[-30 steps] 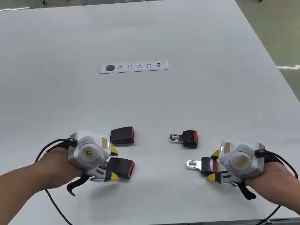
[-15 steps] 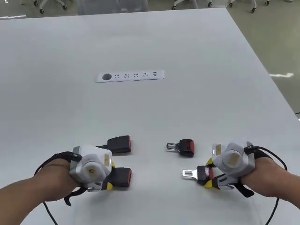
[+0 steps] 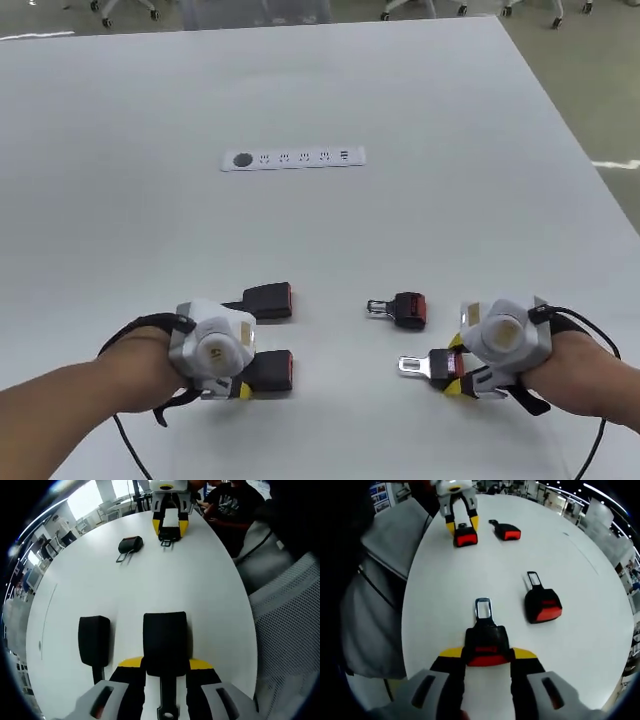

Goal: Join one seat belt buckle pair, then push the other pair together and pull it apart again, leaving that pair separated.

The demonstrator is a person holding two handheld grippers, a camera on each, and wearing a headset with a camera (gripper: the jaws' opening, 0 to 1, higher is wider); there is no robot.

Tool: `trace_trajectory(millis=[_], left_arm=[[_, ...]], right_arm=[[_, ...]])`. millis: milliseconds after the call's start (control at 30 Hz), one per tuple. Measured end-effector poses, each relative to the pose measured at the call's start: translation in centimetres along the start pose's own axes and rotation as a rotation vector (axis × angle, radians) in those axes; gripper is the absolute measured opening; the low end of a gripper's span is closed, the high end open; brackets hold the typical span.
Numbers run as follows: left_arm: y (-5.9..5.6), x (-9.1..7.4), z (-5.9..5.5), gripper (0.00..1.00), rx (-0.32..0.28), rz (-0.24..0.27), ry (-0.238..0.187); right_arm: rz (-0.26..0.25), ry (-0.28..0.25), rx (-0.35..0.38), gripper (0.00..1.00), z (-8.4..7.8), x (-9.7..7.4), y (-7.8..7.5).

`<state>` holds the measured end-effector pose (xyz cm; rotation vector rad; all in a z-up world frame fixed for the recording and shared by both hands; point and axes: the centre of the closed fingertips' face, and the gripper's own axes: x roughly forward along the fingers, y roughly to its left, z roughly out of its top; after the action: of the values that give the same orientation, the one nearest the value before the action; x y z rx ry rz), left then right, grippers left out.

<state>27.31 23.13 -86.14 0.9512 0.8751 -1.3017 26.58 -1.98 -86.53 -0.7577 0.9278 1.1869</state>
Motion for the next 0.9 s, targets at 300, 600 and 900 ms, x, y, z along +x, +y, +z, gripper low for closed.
trace_trajectory(millis=[300,600,900], left_arm=[[0.0,0.0,-0.1,0.31,-0.018,-0.01,0.008],[-0.1,0.0,-0.2,0.31,-0.031,-0.03,0.023],[-0.1,0.1,-0.1,0.31,-0.026,-0.029,0.034]], right_arm=[[-0.012,-0.058,0.011,0.35,4.1,1.8,0.6],[0.005,-0.107,-0.034,0.35,9.2,4.2,2.0],[0.023,-0.134,-0.036,0.35,12.6,5.8,2.9]])
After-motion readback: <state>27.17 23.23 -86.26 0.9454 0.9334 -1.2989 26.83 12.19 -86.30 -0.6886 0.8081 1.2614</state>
